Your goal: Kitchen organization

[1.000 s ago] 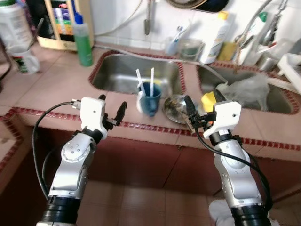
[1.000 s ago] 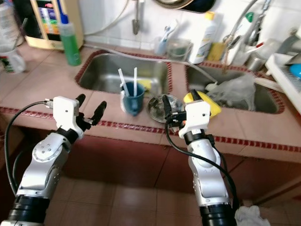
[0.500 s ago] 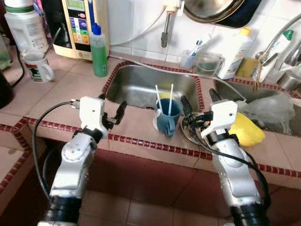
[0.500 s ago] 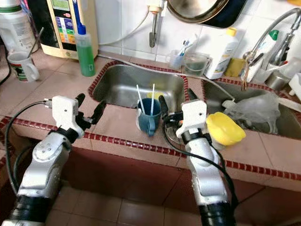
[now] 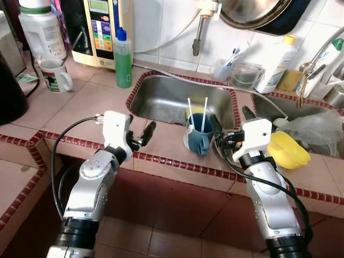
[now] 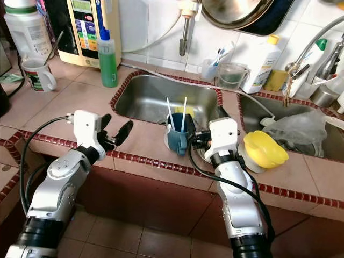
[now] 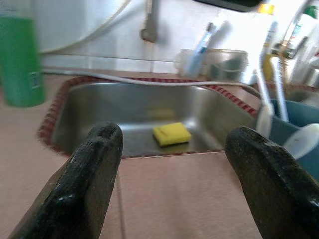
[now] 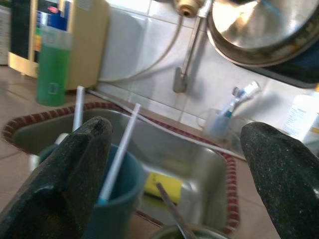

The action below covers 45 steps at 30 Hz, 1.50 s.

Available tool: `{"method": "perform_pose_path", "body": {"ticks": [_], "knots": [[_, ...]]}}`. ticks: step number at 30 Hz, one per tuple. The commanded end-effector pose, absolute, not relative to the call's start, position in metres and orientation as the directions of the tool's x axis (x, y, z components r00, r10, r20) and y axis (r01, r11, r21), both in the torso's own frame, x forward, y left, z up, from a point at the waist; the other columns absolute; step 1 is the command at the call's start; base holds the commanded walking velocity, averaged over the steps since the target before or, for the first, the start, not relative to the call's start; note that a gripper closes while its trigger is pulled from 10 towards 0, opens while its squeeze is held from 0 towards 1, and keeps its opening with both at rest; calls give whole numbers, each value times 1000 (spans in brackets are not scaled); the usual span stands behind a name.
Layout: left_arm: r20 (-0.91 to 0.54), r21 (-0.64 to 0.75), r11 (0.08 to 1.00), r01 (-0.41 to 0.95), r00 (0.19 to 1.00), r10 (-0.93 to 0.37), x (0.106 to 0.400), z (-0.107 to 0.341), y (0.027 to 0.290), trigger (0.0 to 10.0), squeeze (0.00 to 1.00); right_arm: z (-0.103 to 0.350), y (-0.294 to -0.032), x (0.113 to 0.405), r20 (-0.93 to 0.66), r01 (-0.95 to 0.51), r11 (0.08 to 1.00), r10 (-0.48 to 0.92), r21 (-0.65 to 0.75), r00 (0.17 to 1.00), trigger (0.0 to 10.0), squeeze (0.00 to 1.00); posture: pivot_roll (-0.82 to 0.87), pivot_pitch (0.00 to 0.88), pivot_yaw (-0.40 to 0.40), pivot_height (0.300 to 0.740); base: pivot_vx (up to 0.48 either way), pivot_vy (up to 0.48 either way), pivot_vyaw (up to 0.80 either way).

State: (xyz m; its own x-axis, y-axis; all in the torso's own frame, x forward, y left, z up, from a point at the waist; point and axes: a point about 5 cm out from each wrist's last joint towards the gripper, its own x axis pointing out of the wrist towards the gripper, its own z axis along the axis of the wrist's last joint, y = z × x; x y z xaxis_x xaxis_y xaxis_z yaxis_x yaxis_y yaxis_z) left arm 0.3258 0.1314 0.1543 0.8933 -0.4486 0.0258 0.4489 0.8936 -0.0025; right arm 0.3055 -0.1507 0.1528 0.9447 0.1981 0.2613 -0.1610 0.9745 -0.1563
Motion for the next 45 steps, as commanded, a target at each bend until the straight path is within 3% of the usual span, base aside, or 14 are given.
{"method": "perform_pose_path", "body": {"ticks": [1, 6, 11, 21, 29, 45], "knots": [[7, 1, 873, 487, 873, -487, 330, 157, 121, 10000, 0, 157, -161, 305, 274, -114, 980, 157, -164, 949, 10000, 0, 83, 0, -62, 740, 0, 0, 0], [23, 41, 844, 535, 844, -537, 334, 166, 110, 10000, 0, 158, -167, 302, 286, -86, 986, 123, -141, 950, 10000, 0, 66, 0, -46, 740, 0, 0, 0], [23, -2, 798, 602, 798, -602, 340, 174, 95, 10000, 0, 159, -167, 298, 300, -78, 988, 114, -130, 947, 10000, 0, 47, 0, -29, 740, 0, 0, 0], [12, -48, 717, 696, 718, -696, 353, 189, 72, 10000, 0, 158, -163, 283, 304, -163, 981, 187, -104, 934, 10000, 0, 10, 0, 2, 740, 0, 0, 0], [-28, -46, 717, 696, 716, -697, 366, 192, 69, 10000, 0, 151, -157, 264, 247, -276, 953, 299, -125, 922, 10000, 0, -23, 0, 21, 740, 0, 0, 0], [-86, -109, 711, 694, 706, -703, 380, 197, 57, 10000, 0, 151, -149, 257, 223, -319, 939, 341, -129, 913, 10000, 0, -39, 0, 43, 740, 0, 0, 0]]}}
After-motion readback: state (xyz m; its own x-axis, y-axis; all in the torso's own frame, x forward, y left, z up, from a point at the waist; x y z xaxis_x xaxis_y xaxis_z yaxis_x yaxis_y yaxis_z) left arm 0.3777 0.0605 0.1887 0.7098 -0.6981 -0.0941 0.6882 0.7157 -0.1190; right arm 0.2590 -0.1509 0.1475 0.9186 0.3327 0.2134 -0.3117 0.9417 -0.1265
